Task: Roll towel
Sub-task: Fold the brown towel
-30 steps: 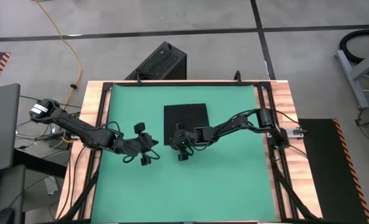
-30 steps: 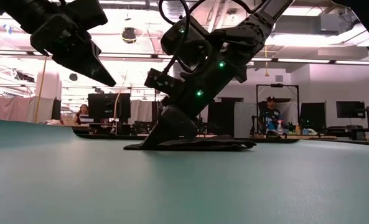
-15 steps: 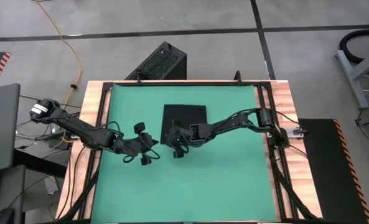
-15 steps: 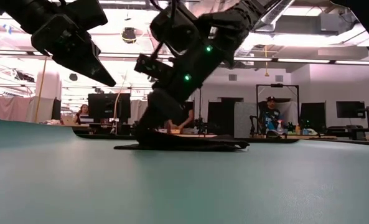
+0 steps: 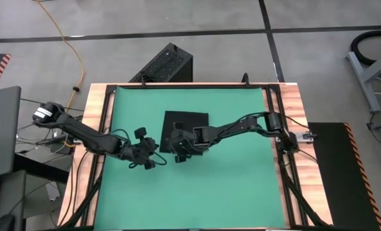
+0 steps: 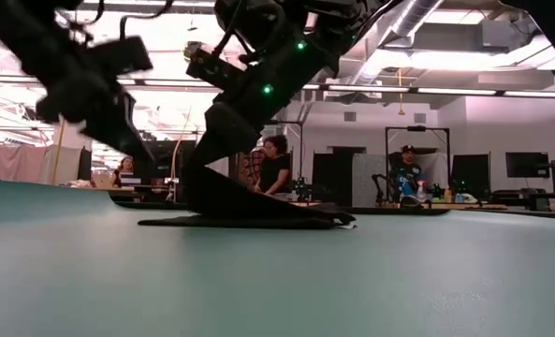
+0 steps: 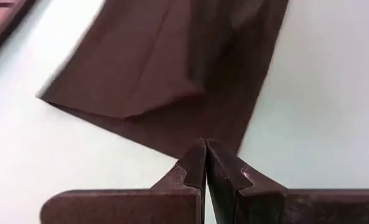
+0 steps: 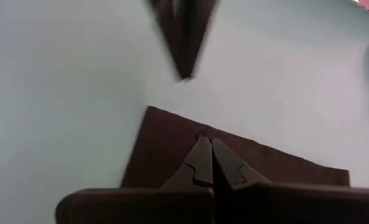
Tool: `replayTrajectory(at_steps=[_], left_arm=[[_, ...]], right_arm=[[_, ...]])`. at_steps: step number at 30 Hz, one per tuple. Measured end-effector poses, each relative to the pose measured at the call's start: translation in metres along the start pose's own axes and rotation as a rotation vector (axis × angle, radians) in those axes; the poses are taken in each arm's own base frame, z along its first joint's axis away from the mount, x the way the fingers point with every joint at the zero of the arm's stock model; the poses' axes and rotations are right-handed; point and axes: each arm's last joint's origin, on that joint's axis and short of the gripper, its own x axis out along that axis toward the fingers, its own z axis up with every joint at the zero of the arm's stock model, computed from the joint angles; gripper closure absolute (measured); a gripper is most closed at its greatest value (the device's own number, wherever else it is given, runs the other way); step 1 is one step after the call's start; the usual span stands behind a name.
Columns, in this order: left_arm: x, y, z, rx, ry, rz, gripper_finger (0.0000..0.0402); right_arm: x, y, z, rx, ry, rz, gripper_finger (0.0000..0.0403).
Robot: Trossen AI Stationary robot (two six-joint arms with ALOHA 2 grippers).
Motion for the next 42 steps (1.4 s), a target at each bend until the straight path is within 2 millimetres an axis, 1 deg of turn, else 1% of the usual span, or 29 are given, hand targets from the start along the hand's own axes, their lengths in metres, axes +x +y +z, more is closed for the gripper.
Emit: replayTrajectory(at_steps=[3, 5, 8, 14, 19, 23, 28, 33, 38, 42], left_arm=[[0.014, -0.001, -0.024, -0.004, -0.022, -0.018, 0.0401], [0.020, -0.001, -0.033, -0.031, -0.051, -0.012, 0.0401], [0.027, 0.000, -0.038, -0.058, -0.048, -0.014, 0.0401], [0.042, -0.005, -0.044, -0.051, -0.012, -0.055, 0.0401], [0.052, -0.010, -0.046, -0.064, -0.018, -0.075, 0.0401], [0.054, -0.012, -0.048, -0.072, -0.017, -0.091, 0.0401], [0.055, -0.012, -0.047, -0.079, -0.019, -0.108, 0.0401], [0.055, -0.013, -0.047, -0.094, -0.018, -0.109, 0.0401], [0.055, -0.013, -0.047, -0.103, -0.020, -0.121, 0.0401], [0.054, -0.018, -0.040, -0.116, -0.024, -0.172, 0.0401]], right_arm=[[-0.001, -0.002, 0.003, -0.006, -0.005, -0.004, 0.0399], [-0.001, -0.002, 0.003, -0.008, -0.005, -0.003, 0.0399], [-0.001, -0.001, 0.003, -0.012, 0.005, 0.002, 0.0399], [-0.001, -0.001, 0.003, -0.015, -0.003, -0.001, 0.0399], [-0.001, -0.002, 0.005, -0.014, -0.024, -0.007, 0.0399], [-0.002, -0.001, 0.008, -0.017, -0.052, -0.003, 0.0399], [-0.002, 0.003, 0.012, -0.011, -0.109, 0.097, 0.0399], [0.000, 0.006, 0.009, 0.033, -0.091, 0.141, 0.0399], [0.001, 0.006, 0.007, 0.036, -0.085, 0.155, 0.0399], [0.001, 0.005, 0.006, 0.040, -0.082, 0.178, 0.0399]])
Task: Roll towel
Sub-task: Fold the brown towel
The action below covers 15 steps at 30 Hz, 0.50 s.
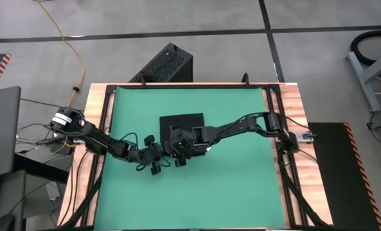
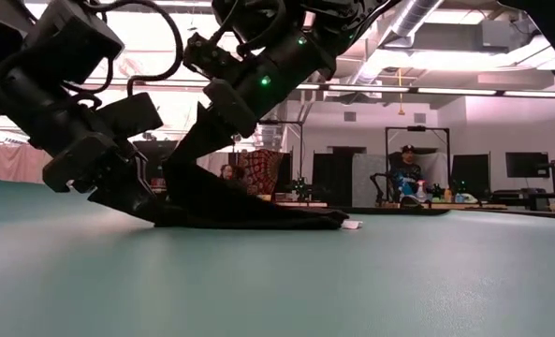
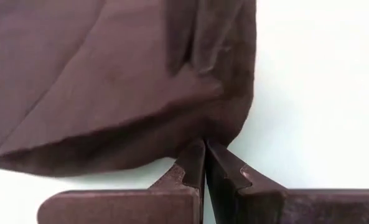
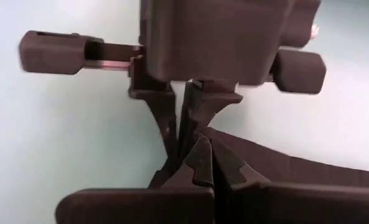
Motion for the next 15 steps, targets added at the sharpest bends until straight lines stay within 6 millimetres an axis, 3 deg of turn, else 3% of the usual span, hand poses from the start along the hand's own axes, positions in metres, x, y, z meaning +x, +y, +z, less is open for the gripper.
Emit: replayTrajectory(at_steps=[15], left_arm=[[0.0015, -0.0044, 0.0092, 0.008, -0.015, -0.012, 0.0401]], right_arm=[[0.0001, 0.0059, -0.0011, 0.001, 0.007, 0.072, 0.0381]])
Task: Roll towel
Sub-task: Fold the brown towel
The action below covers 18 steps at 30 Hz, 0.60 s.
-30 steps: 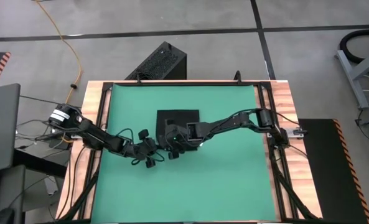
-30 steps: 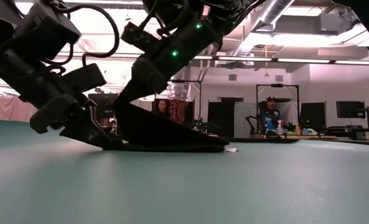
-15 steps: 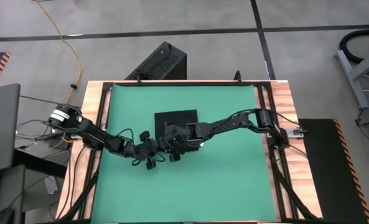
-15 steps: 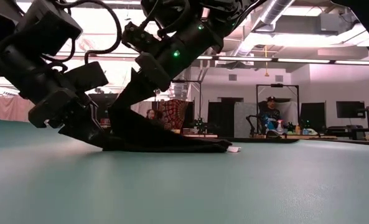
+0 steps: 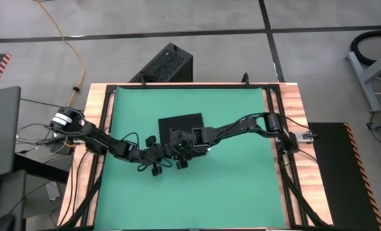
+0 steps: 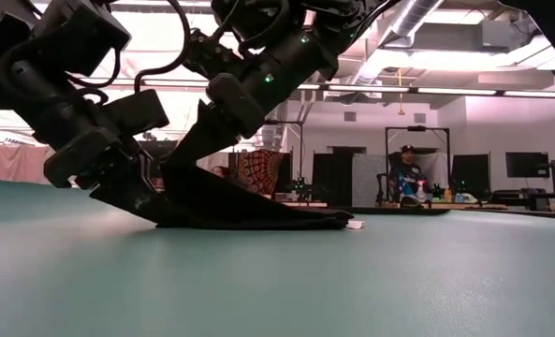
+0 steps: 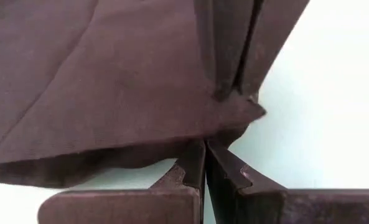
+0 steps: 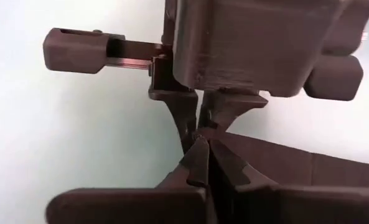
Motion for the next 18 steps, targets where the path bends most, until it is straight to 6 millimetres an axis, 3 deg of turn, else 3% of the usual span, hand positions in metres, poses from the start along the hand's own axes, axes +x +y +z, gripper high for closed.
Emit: replayTrajectory(at_steps=[13, 18], left_arm=[[-0.0003, -0.0035, 0.0000, -0.089, 0.037, -0.110, 0.0401], [-0.0098, -0.0085, 0.0054, -0.112, 0.094, -0.324, 0.0401]], right_arm=[[-0.0005, -0.0056, -0.0062, 0.030, 0.022, 0.091, 0.0269], [-0.0007, -0.0043, -0.0088, 0.031, 0.047, 0.111, 0.0230]])
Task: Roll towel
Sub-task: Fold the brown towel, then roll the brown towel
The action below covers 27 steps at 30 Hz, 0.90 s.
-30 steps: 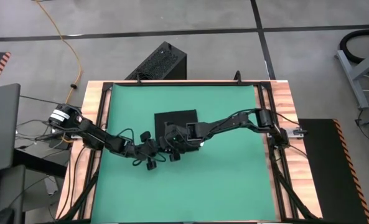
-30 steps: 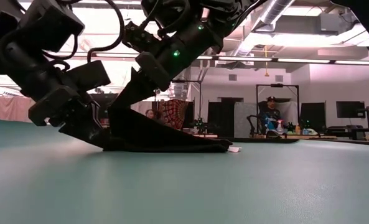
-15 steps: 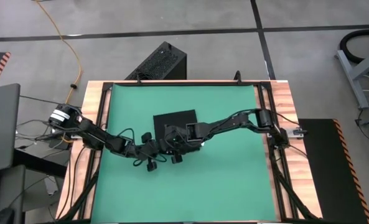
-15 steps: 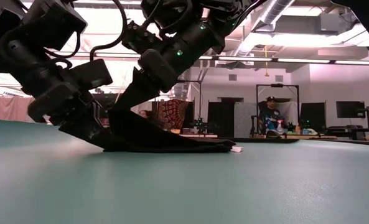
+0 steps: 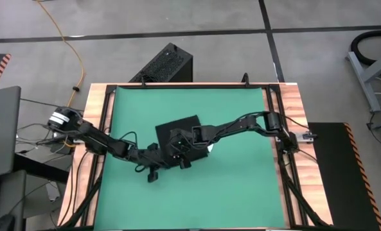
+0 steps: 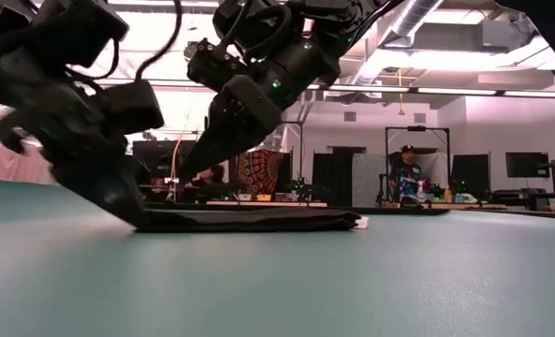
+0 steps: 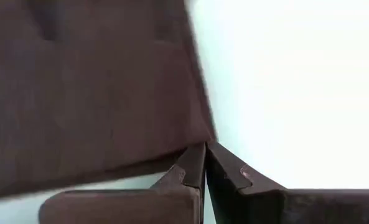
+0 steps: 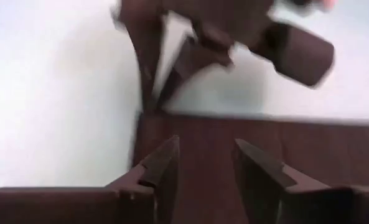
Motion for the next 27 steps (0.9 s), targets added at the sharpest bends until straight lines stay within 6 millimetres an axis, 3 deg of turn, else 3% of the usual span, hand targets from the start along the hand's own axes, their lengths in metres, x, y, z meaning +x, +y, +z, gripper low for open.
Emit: replayTrajectory(at_steps=[4, 9, 11, 14, 18, 27], left_arm=[[-0.019, -0.009, 0.014, -0.040, -0.048, -0.124, 0.0401], [-0.045, -0.010, 0.022, -0.020, -0.096, -0.084, 0.0402], [-0.055, -0.008, 0.023, -0.003, -0.105, -0.044, 0.0401], [-0.068, 0.001, 0.023, 0.034, -0.167, 0.181, 0.0402], [-0.072, 0.013, 0.024, 0.070, -0.253, 0.425, 0.0401], [-0.066, 0.051, 0.043, 0.046, -0.288, 0.555, 0.0401]], right_arm=[[-0.001, -0.003, -0.002, 0.012, 0.009, -0.003, 0.0216], [-0.001, -0.004, -0.002, 0.010, 0.013, -0.008, 0.0219], [-0.001, -0.004, -0.002, 0.006, 0.014, -0.015, 0.0223], [-0.001, -0.005, -0.004, -0.026, 0.051, -0.086, 0.0227], [-0.004, -0.014, -0.009, -0.055, 0.111, -0.175, 0.0229], [-0.036, -0.053, -0.017, 0.033, 0.183, -0.202, 0.0229]])
